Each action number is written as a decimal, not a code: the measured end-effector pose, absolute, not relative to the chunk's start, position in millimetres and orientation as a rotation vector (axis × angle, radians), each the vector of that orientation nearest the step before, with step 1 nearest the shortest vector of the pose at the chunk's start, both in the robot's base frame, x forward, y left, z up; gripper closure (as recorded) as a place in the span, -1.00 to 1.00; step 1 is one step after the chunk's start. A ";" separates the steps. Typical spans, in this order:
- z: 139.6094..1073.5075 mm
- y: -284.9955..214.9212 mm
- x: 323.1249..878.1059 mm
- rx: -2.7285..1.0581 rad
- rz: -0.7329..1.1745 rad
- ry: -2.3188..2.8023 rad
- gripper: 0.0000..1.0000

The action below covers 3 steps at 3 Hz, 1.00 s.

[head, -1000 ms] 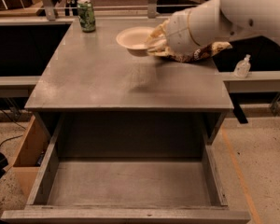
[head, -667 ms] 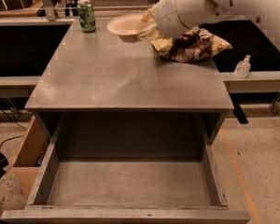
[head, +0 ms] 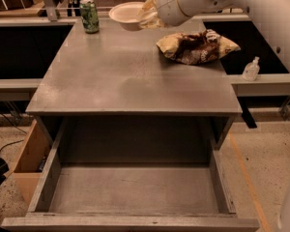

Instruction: Move paper bowl near green can

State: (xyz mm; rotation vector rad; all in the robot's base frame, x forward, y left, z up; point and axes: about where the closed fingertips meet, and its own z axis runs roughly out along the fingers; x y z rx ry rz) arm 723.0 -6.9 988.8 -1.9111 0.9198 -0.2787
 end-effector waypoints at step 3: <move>927.5 -52.5 834.1 -1.886 -0.308 1.038 1.00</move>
Offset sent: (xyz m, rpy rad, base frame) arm 0.1306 -0.0723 -0.0578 0.0032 0.0404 -0.1569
